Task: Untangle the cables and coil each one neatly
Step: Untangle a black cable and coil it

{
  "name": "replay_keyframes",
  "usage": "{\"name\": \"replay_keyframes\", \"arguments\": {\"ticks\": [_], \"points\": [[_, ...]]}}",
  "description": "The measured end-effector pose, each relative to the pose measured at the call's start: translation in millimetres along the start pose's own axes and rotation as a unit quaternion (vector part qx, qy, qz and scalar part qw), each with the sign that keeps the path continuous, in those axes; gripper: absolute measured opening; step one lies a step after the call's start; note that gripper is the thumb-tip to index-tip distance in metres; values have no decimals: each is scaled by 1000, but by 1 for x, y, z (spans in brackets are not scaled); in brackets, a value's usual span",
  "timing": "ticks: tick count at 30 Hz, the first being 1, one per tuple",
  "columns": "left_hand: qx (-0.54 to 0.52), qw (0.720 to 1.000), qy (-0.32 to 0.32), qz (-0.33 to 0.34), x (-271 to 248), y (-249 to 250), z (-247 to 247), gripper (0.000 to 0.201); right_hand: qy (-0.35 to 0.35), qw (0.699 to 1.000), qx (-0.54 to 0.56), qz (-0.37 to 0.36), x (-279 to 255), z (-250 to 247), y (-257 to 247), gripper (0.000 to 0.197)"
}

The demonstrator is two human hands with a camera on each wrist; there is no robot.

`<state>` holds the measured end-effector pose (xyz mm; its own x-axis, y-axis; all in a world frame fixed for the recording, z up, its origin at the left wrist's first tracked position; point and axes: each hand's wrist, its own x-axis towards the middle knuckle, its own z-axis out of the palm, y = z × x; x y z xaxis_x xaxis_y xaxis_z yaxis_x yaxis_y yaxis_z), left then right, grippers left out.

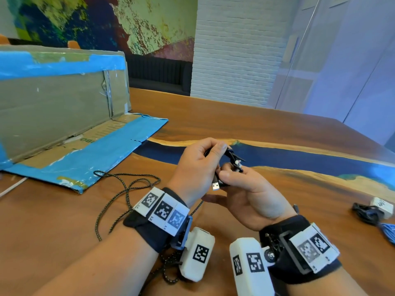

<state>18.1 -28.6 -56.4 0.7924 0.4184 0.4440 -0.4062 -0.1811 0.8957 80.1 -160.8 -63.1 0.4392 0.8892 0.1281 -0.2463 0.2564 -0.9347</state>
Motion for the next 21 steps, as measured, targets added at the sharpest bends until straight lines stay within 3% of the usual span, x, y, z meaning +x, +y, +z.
{"name": "replay_keyframes", "arguments": {"ticks": [6,10,16,21], "points": [[20,997,73,4,5,-6,-5,24,153,987,-43,-6,8,6,7,14],[1,997,68,21,6,-3,-6,24,235,970,-45,-38,10,3,5,23],[-38,998,21,-48,11,1,-13,16,280,955,-25,-94,9,-6,-3,22],[-18,994,0,-105,11,-3,-14,16,251,964,4,-82,6,-10,-12,23]]}}
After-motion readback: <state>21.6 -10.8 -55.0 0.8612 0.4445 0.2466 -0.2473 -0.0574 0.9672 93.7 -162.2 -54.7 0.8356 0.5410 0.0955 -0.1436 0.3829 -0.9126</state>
